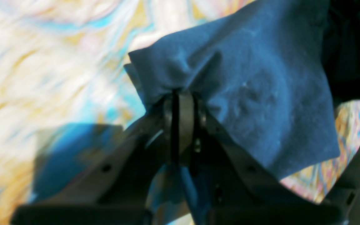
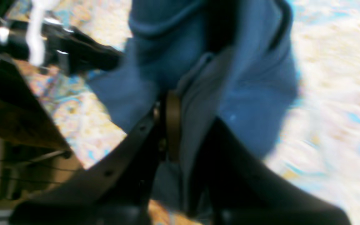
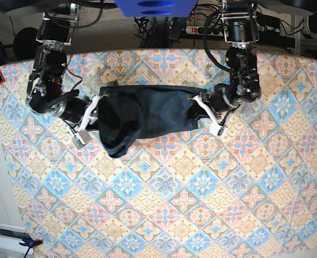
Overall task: Layout the t-shirt on the table in an organized manner, then fold the t-shirt properly
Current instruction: 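Hold the folded bundle with both grippers and press it together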
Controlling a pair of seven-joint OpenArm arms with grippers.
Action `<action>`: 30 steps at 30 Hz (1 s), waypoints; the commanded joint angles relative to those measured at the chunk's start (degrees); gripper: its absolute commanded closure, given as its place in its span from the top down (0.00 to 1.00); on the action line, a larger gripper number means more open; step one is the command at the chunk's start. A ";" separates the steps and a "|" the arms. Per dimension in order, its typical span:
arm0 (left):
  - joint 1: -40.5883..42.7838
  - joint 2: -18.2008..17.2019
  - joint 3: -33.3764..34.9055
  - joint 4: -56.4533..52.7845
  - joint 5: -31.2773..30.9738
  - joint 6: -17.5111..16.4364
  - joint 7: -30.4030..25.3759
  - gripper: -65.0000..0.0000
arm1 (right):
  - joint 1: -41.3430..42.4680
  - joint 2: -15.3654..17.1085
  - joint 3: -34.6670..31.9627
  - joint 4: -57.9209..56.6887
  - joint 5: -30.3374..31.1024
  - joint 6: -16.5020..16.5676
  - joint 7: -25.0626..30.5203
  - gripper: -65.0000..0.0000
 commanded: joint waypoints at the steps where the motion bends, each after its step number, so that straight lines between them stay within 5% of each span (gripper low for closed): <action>1: 0.92 0.89 0.92 -0.99 3.92 0.35 5.56 0.01 | 1.02 0.00 0.32 1.15 1.63 0.14 1.49 0.00; 9: -0.04 2.39 1.01 -1.08 4.27 0.35 5.56 0.01 | 1.02 -3.95 -4.60 1.06 1.54 0.14 1.49 0.00; 21: 0.31 2.48 1.01 -1.08 4.18 0.35 5.56 0.01 | 6.21 -4.04 -13.13 0.36 1.28 0.14 4.30 0.00; 30: 0.31 2.56 1.01 -1.08 4.18 0.35 3.89 0.01 | 6.91 -6.77 -18.40 -2.28 -6.72 0.14 4.48 0.00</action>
